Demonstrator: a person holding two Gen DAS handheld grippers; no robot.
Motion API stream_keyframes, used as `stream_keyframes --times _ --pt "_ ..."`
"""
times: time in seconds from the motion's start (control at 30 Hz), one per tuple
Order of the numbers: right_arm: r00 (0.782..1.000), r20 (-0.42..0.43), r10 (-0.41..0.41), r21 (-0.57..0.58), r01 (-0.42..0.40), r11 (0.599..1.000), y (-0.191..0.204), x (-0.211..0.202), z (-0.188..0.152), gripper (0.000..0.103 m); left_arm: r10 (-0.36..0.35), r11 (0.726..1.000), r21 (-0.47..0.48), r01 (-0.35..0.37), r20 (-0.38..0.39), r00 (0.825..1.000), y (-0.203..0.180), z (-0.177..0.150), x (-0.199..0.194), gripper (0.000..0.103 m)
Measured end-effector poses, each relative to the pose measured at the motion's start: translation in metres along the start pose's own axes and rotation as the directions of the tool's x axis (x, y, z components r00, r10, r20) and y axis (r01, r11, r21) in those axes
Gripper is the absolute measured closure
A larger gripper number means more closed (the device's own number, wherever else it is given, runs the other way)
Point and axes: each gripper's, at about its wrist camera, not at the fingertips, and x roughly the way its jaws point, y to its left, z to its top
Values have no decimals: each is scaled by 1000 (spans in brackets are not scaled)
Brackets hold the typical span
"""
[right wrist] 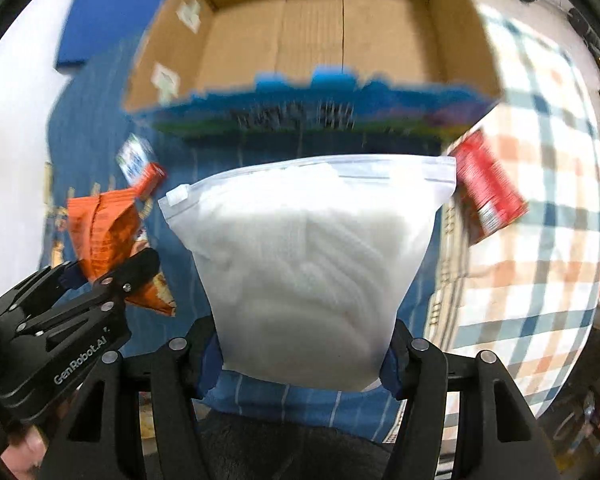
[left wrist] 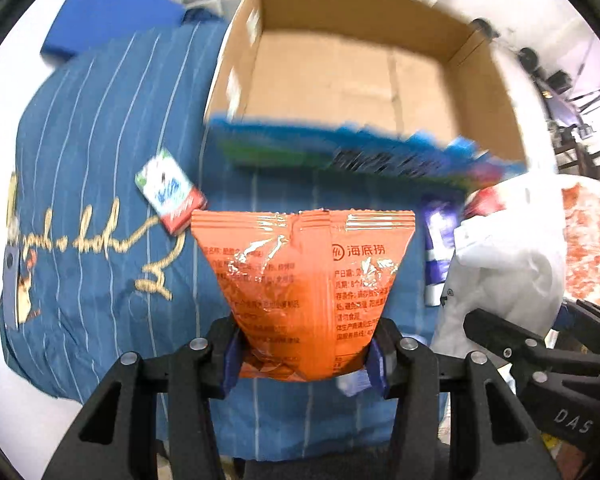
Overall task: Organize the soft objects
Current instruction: 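Carry both bags into the cardboard box and open both tools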
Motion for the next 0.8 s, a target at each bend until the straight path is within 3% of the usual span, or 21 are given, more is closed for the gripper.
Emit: stream_keyframes --times 0.07,0.1,0.2,0.37,0.53,0.67,0.8 --pt "999 43 13 -2 -13 1000 -1 -24 7 39 -26 1000 5 26 38 999 -5 11 -24 57" --pt "998 60 20 0 -20 1000 -5 -37 8 39 -35 999 11 35 50 998 -1 16 -11 57" --pt "991 127 37 -1 -37 999 -16 -81 18 39 -63 998 29 60 90 994 -13 45 -27 57" --pt "974 226 -4 -9 6 1000 -17 -115 68 39 -75 997 35 71 123 990 -24 111 -32 56" --pt "970 231 -74 18 72 997 -30 -96 132 39 -101 995 31 99 56 993 -32 174 4 56" --pt "976 178 -123 27 120 992 -36 -53 188 39 -68 997 34 69 -34 997 -40 219 53 57" --pt "980 113 -164 35 161 986 -44 -8 235 39 -73 997 23 76 -122 990 -43 251 92 57"
